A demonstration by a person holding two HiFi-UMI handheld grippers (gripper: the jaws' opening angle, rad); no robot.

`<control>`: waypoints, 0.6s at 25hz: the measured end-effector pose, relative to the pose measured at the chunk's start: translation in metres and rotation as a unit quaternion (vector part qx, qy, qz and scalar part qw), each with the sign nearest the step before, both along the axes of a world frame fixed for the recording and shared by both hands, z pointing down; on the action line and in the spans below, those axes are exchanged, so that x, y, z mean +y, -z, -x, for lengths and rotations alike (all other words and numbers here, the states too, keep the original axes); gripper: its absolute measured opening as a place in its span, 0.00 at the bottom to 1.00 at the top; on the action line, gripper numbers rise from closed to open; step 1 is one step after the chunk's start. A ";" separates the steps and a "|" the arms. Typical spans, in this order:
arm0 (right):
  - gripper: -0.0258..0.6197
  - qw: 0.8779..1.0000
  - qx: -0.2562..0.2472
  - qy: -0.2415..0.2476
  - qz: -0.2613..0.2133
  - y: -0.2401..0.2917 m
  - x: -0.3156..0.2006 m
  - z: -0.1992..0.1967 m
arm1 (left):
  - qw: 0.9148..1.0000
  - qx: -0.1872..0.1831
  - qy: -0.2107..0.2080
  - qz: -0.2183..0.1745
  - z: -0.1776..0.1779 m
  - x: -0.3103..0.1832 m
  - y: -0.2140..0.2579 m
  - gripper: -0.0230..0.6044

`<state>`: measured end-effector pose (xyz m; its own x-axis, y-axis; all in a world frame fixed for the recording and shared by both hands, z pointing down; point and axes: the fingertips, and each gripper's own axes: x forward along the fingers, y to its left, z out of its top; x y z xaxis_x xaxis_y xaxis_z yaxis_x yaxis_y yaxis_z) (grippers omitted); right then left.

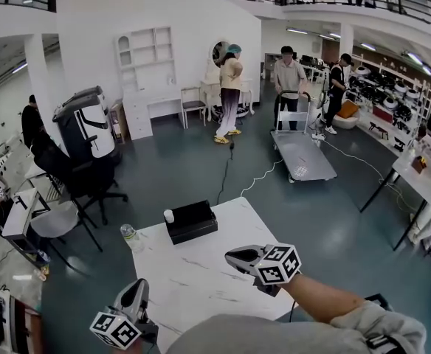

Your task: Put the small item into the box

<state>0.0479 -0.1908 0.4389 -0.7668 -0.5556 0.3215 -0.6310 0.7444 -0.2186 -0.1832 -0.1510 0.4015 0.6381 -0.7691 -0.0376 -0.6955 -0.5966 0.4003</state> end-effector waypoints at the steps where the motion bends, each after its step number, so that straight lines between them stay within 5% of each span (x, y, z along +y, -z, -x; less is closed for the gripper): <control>1: 0.05 1.000 -0.001 -0.001 0.000 0.000 0.000 -0.002 | 1.000 0.000 0.001 0.001 -0.001 0.000 -0.002 0.04; 15: 0.05 1.000 -0.006 -0.009 0.001 -0.004 -0.004 -0.019 | 1.000 0.003 0.007 0.005 -0.011 0.001 -0.009 0.04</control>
<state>0.0664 -0.1948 0.4432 -0.7604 -0.5688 0.3135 -0.6418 0.7321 -0.2283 -0.1718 -0.1501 0.4108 0.6263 -0.7788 -0.0340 -0.7021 -0.5825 0.4095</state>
